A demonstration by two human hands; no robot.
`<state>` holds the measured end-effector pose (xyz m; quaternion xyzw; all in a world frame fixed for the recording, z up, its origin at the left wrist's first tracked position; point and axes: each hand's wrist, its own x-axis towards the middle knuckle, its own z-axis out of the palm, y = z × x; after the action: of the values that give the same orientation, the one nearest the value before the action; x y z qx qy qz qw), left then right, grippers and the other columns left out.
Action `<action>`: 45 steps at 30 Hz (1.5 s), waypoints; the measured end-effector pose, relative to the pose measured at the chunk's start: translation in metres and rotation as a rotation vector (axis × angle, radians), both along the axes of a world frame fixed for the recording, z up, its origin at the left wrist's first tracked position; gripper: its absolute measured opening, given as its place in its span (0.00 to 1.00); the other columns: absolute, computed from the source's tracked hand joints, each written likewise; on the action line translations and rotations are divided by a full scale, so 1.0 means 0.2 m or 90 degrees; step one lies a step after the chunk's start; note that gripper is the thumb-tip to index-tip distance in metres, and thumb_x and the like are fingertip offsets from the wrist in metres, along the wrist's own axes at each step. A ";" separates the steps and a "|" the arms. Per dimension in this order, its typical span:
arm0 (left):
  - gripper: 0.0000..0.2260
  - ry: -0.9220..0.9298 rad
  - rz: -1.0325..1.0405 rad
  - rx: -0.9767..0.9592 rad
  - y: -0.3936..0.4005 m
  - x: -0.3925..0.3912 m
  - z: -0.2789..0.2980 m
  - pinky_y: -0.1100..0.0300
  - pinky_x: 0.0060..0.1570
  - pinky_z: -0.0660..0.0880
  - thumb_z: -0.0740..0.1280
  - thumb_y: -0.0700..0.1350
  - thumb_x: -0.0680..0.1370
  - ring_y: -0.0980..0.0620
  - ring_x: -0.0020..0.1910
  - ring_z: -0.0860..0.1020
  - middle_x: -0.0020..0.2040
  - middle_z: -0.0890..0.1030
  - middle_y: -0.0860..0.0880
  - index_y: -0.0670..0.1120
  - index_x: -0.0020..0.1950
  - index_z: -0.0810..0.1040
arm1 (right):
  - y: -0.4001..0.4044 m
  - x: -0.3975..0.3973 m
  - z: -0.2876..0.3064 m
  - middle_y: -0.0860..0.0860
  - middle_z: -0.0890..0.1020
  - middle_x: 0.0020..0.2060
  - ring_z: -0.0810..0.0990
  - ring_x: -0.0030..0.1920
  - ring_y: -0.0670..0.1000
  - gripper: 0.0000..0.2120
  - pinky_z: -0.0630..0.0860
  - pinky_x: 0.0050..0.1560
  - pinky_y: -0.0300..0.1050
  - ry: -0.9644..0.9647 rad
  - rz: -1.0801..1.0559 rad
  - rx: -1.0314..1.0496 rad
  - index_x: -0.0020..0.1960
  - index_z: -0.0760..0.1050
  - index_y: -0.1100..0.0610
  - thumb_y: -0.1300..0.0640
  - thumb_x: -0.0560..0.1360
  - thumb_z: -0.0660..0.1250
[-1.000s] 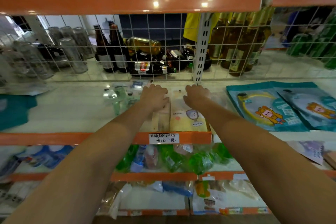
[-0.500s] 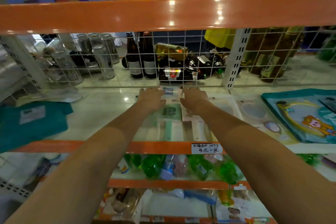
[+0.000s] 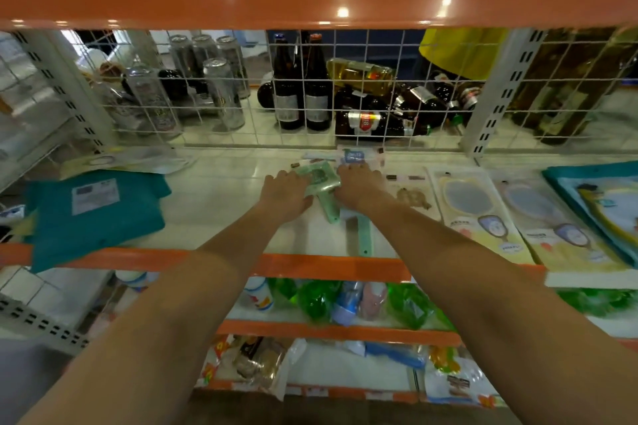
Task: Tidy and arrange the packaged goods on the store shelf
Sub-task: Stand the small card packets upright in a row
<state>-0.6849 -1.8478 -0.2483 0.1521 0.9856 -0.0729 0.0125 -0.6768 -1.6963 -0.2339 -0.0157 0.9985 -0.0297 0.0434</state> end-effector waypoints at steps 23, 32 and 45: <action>0.19 0.052 -0.034 0.007 -0.20 -0.11 -0.05 0.50 0.61 0.67 0.57 0.52 0.81 0.46 0.64 0.70 0.66 0.72 0.45 0.46 0.70 0.67 | -0.20 -0.14 -0.04 0.60 0.64 0.73 0.58 0.75 0.59 0.28 0.58 0.72 0.56 -0.044 -0.048 -0.042 0.75 0.59 0.58 0.46 0.79 0.57; 0.20 0.052 -0.098 0.008 -0.35 -0.19 -0.06 0.50 0.60 0.68 0.57 0.53 0.81 0.45 0.63 0.71 0.65 0.73 0.45 0.46 0.69 0.69 | -0.35 -0.15 -0.08 0.59 0.56 0.76 0.50 0.77 0.61 0.43 0.43 0.74 0.64 -0.102 -0.168 0.000 0.77 0.53 0.57 0.31 0.73 0.56; 0.18 0.034 -0.116 0.023 -0.50 -0.21 -0.09 0.48 0.60 0.68 0.58 0.52 0.80 0.44 0.63 0.71 0.64 0.74 0.44 0.45 0.67 0.71 | -0.51 -0.12 -0.09 0.62 0.64 0.70 0.60 0.71 0.61 0.39 0.56 0.71 0.56 -0.063 -0.227 -0.011 0.73 0.59 0.63 0.35 0.74 0.58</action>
<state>-0.7268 -1.9474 -0.2669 0.2394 0.9688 -0.0602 -0.0235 -0.7006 -1.7989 -0.2511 0.1628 0.9818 -0.0463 0.0865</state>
